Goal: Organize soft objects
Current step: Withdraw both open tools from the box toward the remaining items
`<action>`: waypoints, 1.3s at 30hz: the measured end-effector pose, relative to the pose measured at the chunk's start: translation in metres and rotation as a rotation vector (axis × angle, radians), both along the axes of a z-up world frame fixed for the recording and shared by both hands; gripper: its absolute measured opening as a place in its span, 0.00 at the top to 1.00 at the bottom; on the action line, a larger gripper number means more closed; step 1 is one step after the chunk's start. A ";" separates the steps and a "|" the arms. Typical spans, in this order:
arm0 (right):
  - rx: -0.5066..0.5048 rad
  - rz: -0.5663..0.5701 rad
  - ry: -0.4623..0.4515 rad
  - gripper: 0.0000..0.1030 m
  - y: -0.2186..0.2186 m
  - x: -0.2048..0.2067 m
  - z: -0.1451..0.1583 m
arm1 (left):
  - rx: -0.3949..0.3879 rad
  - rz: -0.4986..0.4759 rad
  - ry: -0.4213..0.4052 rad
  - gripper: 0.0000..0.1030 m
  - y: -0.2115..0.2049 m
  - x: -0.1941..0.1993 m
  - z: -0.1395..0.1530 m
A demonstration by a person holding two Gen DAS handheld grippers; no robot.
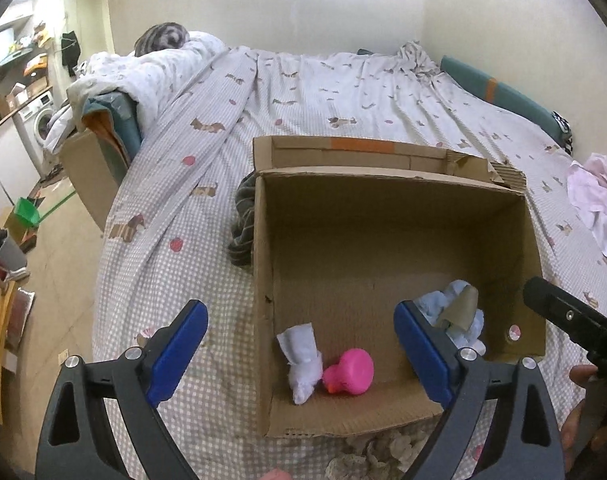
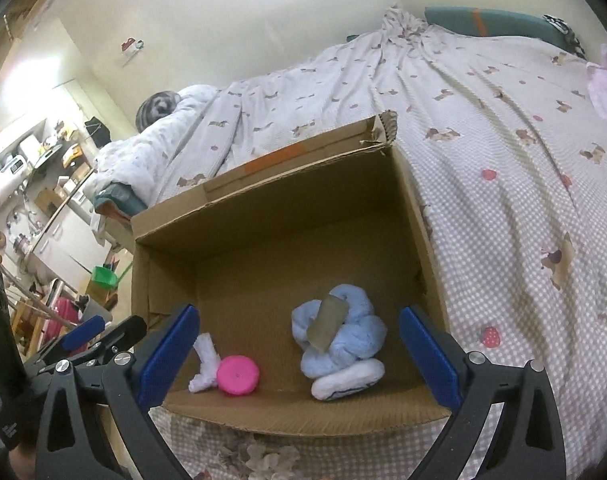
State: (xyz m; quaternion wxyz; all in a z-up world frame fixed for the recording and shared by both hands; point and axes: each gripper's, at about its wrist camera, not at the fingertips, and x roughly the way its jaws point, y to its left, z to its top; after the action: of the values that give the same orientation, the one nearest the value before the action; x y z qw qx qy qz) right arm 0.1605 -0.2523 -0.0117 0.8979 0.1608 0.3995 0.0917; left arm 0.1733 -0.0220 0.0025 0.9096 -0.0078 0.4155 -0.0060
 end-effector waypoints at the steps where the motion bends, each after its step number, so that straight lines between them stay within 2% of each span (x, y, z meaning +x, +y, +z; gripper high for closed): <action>1: -0.005 -0.002 0.002 0.00 0.000 -0.002 0.000 | -0.006 0.001 0.005 0.09 0.001 0.000 -0.001; 7: 0.003 -0.017 0.029 0.00 -0.004 -0.011 -0.001 | 0.005 -0.011 0.016 0.09 -0.003 -0.009 -0.004; 12: -0.040 -0.002 0.034 0.00 0.003 -0.027 0.003 | 0.024 -0.118 0.041 0.09 -0.012 -0.026 -0.010; 15: -0.057 -0.003 0.019 0.00 0.004 -0.044 0.008 | 0.039 -0.127 0.022 0.09 -0.008 -0.037 -0.005; 18: 0.000 0.003 0.034 0.00 -0.006 -0.059 0.007 | -0.008 -0.145 0.070 0.09 0.001 -0.052 -0.009; 21: -0.032 0.006 0.012 0.00 -0.008 -0.074 0.008 | -0.046 -0.139 0.105 0.09 0.008 -0.065 -0.013; 25: -0.114 0.064 0.027 0.00 0.006 -0.080 0.005 | -0.034 -0.137 0.152 0.09 0.009 -0.077 -0.019; 28: -0.115 0.076 0.047 0.00 0.011 -0.083 0.001 | -0.023 -0.127 0.170 0.09 0.007 -0.085 -0.022; 33: -0.096 0.077 0.067 0.00 0.014 -0.082 -0.004 | 0.051 -0.129 0.135 0.09 0.002 -0.092 -0.020; 39: -0.100 0.049 0.108 0.00 0.011 -0.085 -0.007 | 0.004 -0.097 0.156 0.09 0.021 -0.102 -0.010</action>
State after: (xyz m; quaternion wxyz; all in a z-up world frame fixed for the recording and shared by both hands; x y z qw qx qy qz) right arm 0.0751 -0.2415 -0.0187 0.8794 0.1106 0.4553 0.0848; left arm 0.0708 -0.0008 -0.0075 0.8732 0.0139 0.4848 -0.0484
